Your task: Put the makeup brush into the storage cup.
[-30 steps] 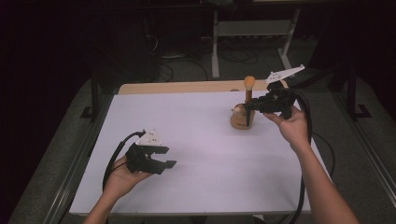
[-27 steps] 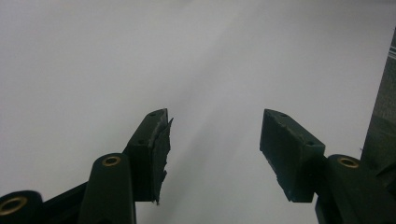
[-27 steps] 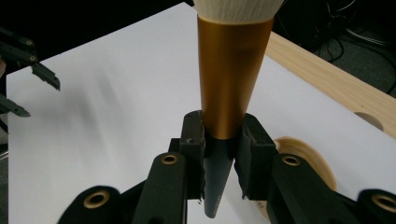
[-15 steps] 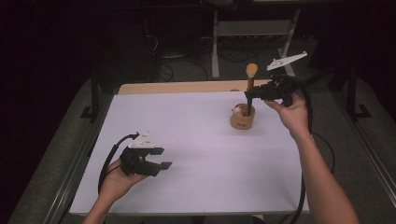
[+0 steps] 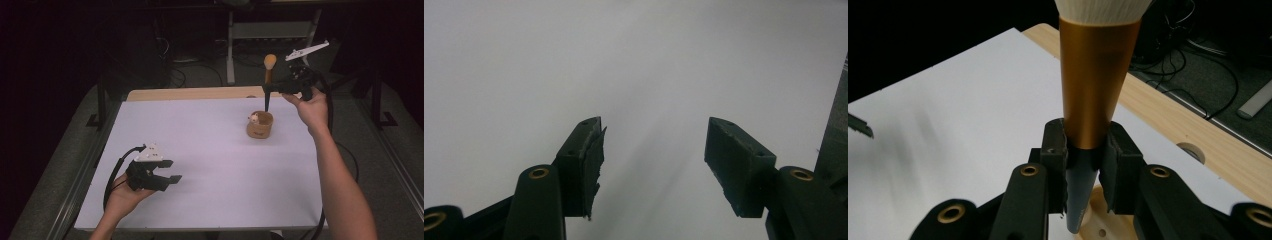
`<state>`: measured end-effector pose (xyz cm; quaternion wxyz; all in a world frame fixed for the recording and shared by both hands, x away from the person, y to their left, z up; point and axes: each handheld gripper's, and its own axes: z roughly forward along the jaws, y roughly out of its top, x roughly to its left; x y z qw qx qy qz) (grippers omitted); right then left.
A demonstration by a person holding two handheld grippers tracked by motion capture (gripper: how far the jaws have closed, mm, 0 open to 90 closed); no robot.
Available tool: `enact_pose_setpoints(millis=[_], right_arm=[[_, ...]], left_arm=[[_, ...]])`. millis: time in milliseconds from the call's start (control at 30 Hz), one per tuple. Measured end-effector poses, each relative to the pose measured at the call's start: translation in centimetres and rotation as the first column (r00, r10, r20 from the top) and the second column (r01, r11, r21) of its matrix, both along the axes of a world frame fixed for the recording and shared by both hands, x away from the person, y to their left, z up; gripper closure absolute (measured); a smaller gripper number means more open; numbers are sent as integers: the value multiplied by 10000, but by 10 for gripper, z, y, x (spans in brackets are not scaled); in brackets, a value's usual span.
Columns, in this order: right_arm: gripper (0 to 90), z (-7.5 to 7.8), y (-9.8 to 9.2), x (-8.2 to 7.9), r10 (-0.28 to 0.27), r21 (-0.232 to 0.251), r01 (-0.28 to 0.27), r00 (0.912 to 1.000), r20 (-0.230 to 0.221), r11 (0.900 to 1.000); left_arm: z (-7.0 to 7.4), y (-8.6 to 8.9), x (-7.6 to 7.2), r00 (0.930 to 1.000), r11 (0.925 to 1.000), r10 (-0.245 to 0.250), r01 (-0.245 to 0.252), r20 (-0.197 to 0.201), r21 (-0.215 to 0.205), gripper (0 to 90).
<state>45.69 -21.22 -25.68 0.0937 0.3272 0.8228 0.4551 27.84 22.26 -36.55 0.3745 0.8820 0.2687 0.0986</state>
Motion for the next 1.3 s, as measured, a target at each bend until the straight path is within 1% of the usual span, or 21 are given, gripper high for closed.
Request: enact_pose_setpoints(millis=[133,167,300,333,400,467,567,600,633,667,800,867,900,933,967,1033,1067,1167,1200,1233,1300], right_arm=[[732,1,-1,7,-177,56,178,9998,-43,9998],[732,1,0,9,-301,107,303,9993,-203,9995],[732,-4,-1,15,-397,50,399,9989,-231,9992],[732,-5,-1,16,-470,53,472,9984,-330,9989],[732,-9,-2,20,-484,31,484,9985,-257,9988],[732,-11,-1,21,-600,42,602,9972,-449,9982],[732,-15,-2,25,-680,-19,680,9969,-393,9977],[732,-16,-2,26,-701,6,702,9965,-446,9975],[732,-17,-1,26,-794,65,800,9950,-605,9968],[732,-18,-2,27,-746,-2,747,9958,-527,9972],[732,-23,-1,28,-822,-28,822,9948,-597,9966],[732,-25,-1,28,-922,24,927,9930,-738,9957],[732,-26,-2,29,-899,-11,901,9937,-675,9959],[732,-27,-2,29,-954,4,957,9926,-745,9954],[732,-29,-3,30,-945,-85,941,9934,-658,9955],[732,-32,-3,30,-986,-114,980,9923,-746,9951],[732,-32,-2,30,-1006,-42,1006,9914,-842,9949],[732,-36,-2,30,-961,-110,955,9922,-800,9954],[732,-37,-1,30,-1023,-69,1021,9903,-939,9947],[732,-38,-1,30,-1045,-99,1041,9902,-922,9945],[732,-41,-2,29,-1086,-28,1087,9903,-863,9941]], left_arm=[[-1,1,0,10000,10000,18,-18,2,81,397],[-1,1,0,10000,10000,33,-33,17,92,397],[-2,2,-1,9999,9999,111,-111,-19,8,394],[-2,3,-1,10000,10000,87,-87,2,24,393],[-3,3,-2,10000,10000,86,-86,16,51,390],[-3,4,-1,10000,10000,87,-87,31,40,387],[-4,4,-2,9999,9999,125,-125,-2,50,384],[-4,5,-2,9999,9999,141,-141,-14,40,383],[-5,5,-2,9999,9999,142,-142,-14,23,382],[-5,5,-2,9998,9999,164,-164,-58,36,380],[-6,6,-2,9998,9998,151,-150,-91,93,375],[-7,5,-2,9997,9998,209,-208,-97,12,374],[-7,5,-2,9997,9998,213,-213,-89,-6,374],[-7,5,-2,9997,9998,214,-213,-72,37,373],[-7,5,-3,9997,9998,211,-210,-81,41,373],[-7,6,-2,9999,9998,164,-164,-47,88,372],[-8,5,-2,9998,9998,182,-181,-61,76,372],[-8,5,-2,9998,9998,158,-158,-80,90,370],[-8,5,-3,9998,9998,153,-152,-95,115,370],[-8,5,-3,9999,9997,119,-117,-95,200,370],[-8,5,-3,9999,9998,131,-130,-83,163,369]])
